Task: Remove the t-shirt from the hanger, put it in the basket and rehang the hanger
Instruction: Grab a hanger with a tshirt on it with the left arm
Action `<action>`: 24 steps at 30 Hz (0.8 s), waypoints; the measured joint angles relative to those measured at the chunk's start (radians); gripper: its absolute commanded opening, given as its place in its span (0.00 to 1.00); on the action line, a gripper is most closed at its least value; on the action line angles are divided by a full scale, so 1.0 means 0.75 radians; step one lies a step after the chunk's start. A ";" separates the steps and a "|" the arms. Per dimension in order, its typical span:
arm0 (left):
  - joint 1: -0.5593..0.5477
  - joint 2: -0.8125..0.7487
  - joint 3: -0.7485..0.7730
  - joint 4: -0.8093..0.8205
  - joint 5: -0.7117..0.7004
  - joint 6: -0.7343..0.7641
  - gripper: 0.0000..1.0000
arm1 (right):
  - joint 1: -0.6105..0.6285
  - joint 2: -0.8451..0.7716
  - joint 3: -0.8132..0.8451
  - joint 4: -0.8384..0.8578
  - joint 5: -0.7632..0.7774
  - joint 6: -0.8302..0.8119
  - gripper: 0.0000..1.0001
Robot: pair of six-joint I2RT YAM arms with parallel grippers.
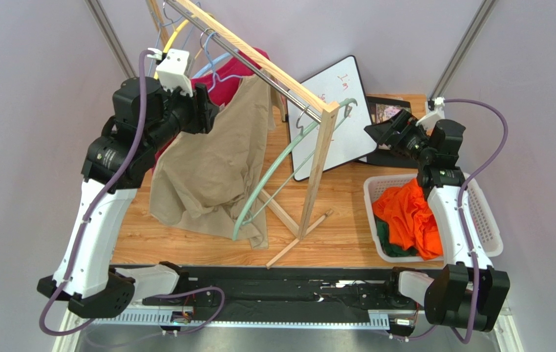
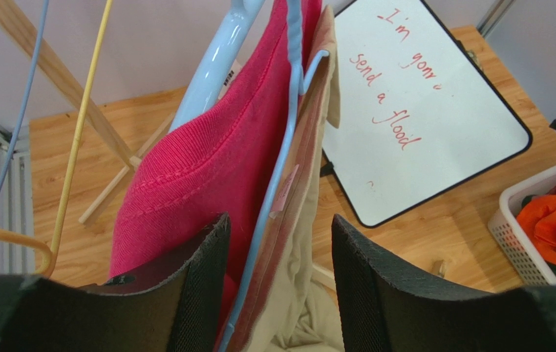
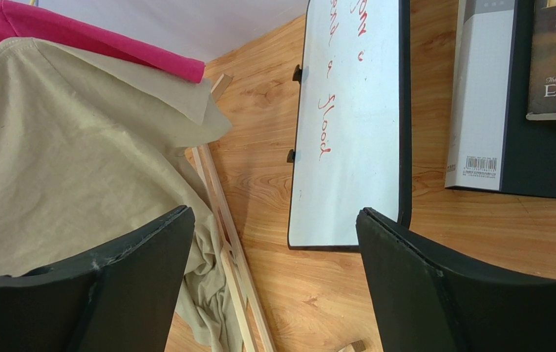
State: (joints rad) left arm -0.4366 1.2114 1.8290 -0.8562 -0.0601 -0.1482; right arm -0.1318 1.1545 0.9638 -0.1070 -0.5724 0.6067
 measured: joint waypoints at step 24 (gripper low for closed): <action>0.059 0.100 -0.001 0.096 0.153 0.002 0.00 | 0.035 0.020 -0.003 0.021 -0.017 -0.007 0.86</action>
State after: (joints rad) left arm -0.3923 1.2861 1.8282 -0.7845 0.0544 -0.1471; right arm -0.1055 1.1698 0.9615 -0.0910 -0.5850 0.6018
